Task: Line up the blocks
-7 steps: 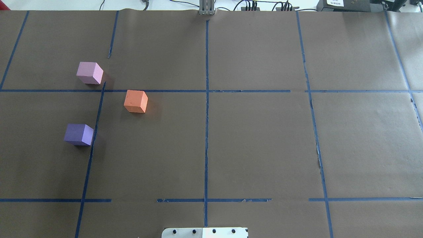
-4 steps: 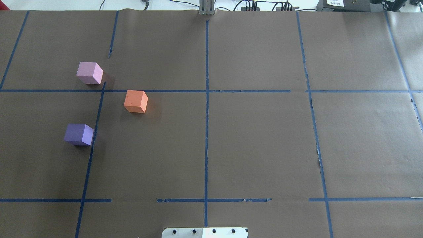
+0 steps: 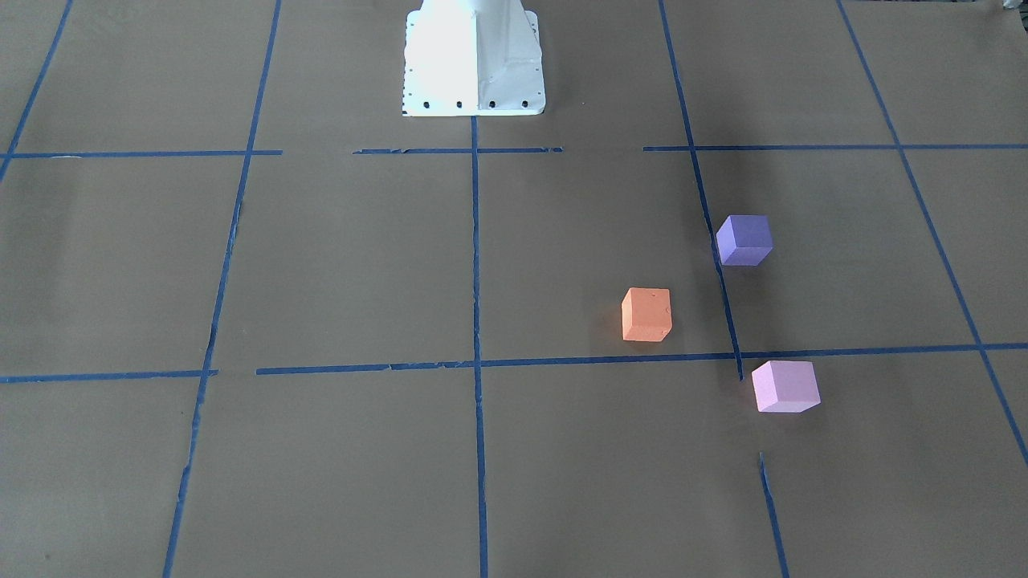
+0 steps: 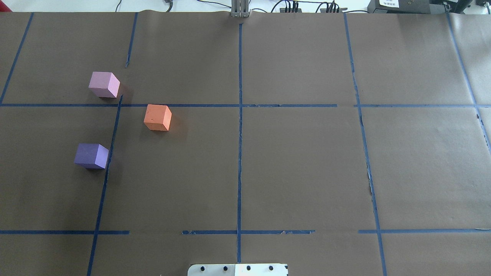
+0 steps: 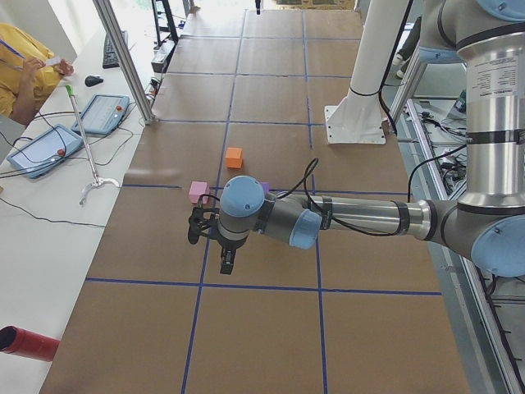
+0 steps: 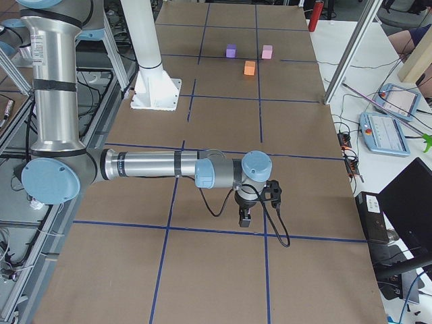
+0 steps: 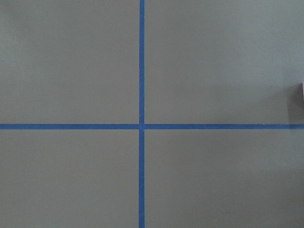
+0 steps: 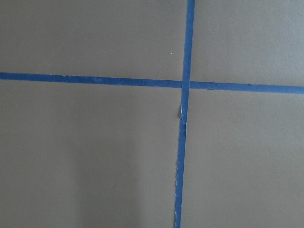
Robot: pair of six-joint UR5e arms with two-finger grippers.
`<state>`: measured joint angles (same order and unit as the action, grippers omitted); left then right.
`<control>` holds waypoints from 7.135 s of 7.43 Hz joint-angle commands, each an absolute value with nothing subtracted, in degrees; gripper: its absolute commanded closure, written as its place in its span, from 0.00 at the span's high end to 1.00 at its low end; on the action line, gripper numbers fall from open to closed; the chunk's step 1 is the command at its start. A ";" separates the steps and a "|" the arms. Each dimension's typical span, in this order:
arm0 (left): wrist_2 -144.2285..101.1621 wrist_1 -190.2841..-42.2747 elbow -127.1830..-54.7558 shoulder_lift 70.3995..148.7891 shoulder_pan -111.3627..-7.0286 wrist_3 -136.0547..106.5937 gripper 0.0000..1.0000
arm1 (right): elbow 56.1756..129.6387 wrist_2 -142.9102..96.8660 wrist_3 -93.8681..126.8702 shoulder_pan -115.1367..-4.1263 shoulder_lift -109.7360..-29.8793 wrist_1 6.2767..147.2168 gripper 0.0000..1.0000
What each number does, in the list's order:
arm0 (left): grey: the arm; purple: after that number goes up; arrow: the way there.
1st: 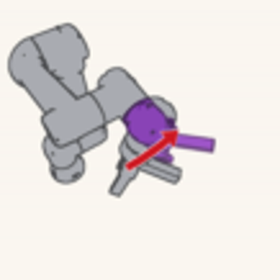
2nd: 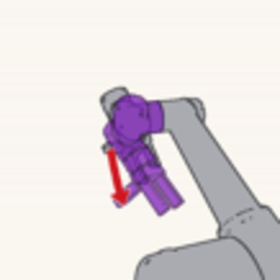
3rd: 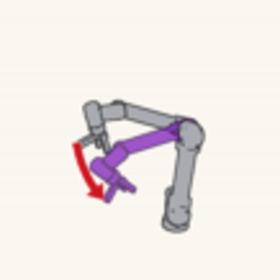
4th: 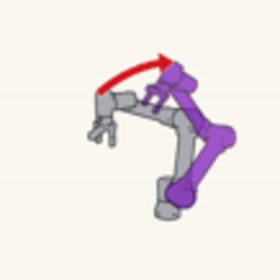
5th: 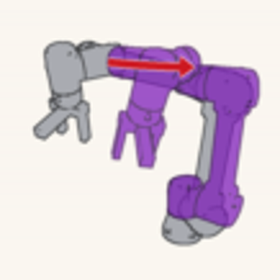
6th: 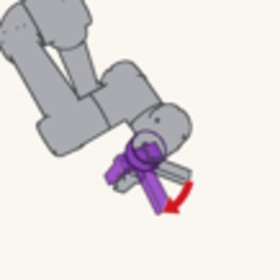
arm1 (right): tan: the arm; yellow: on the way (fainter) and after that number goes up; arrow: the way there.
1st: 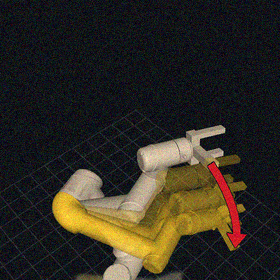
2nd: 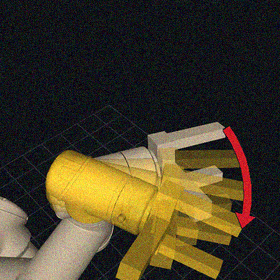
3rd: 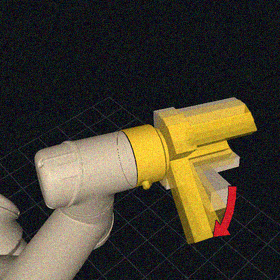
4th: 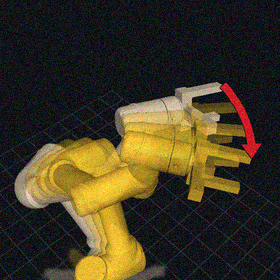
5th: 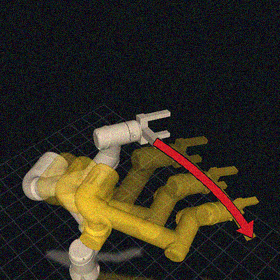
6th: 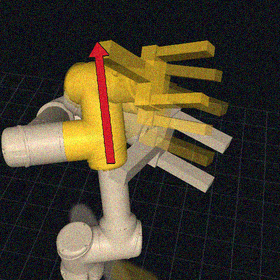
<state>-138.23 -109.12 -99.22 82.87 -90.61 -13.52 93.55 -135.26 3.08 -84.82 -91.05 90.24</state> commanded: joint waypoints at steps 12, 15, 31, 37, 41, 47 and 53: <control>-113.73 -114.51 -96.00 115.66 -48.27 -43.50 1.00 | 93.60 -135.26 3.08 -84.81 -91.05 90.18 1.00; -113.82 -113.56 -91.86 116.45 -44.12 -44.56 1.00 | 93.60 -135.26 3.08 -84.81 -91.05 90.18 1.00; -115.84 -103.18 -84.11 122.52 -42.10 -44.12 0.86 | 93.60 -135.26 3.08 -84.81 -91.05 90.26 1.00; -116.71 -102.57 -89.44 118.50 -48.33 -43.59 0.24 | 93.60 -135.26 3.08 -84.81 -91.05 90.18 1.00; -118.82 -102.83 -92.55 109.71 -52.12 -39.93 0.25 | 93.60 -135.26 3.08 -84.81 -91.05 90.18 1.00; -125.86 -102.83 -88.34 108.37 -52.30 -38.85 0.27 | 93.60 -135.26 3.08 -84.81 -91.05 90.26 1.00; -126.21 -103.53 -86.93 109.25 -52.47 -38.85 0.27 | 93.60 -135.26 3.08 -84.81 -91.05 90.18 1.00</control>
<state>-126.14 -103.31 -87.33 109.21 -52.47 -38.85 93.60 -135.26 3.08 -84.82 -91.05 90.24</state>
